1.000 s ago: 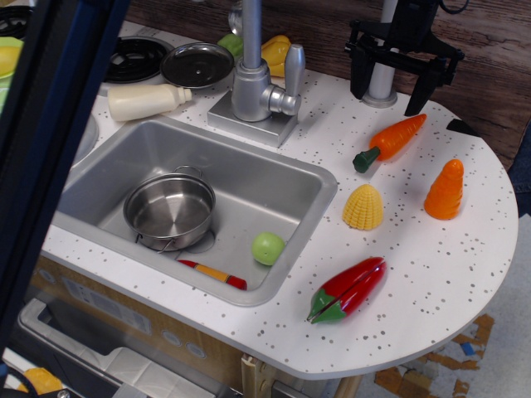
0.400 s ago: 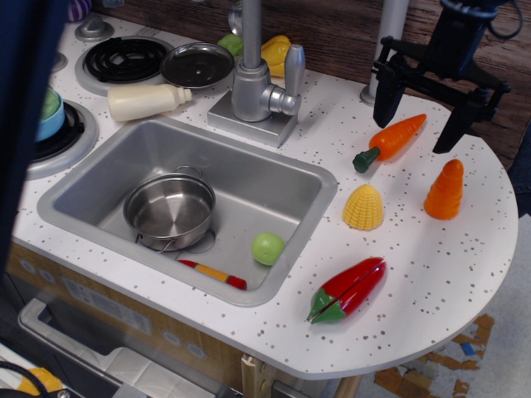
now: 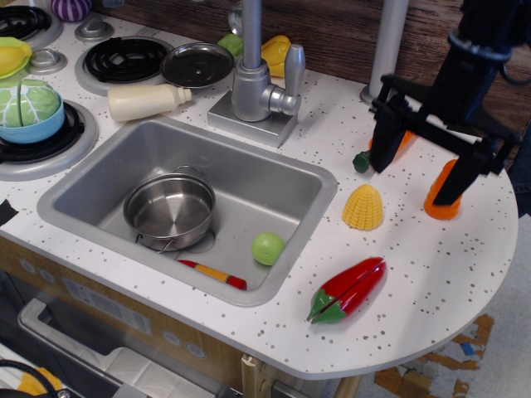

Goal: Put pepper in pan

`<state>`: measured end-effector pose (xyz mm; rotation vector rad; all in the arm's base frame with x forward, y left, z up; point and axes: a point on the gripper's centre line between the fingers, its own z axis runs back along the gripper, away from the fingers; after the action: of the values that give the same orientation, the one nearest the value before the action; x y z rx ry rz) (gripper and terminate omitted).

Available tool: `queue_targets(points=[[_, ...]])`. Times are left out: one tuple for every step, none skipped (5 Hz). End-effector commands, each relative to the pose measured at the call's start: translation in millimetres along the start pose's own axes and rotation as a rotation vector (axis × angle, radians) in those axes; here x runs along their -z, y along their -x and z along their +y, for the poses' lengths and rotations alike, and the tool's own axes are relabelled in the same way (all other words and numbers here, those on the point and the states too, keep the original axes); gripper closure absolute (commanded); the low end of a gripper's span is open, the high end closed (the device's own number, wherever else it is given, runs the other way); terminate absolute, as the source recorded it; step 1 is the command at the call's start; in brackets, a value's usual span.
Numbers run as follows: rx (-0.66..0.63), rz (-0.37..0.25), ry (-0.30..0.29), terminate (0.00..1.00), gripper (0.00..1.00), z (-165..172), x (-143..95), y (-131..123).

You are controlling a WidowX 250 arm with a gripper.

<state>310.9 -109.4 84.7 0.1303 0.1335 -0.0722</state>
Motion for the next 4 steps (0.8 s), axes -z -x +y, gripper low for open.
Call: queue_targets(points=[[0.004, -0.105, 0.0, 0.0, 0.0, -1, 2, 22], [0.021, -0.15, -0.012, 0.0, 0.0, 7, 21, 35], [0.024, -0.167, -0.002, 0.0, 0.0, 7, 36, 46], [0.024, -0.199, 0.011, 0.0, 0.0, 9, 52, 52]])
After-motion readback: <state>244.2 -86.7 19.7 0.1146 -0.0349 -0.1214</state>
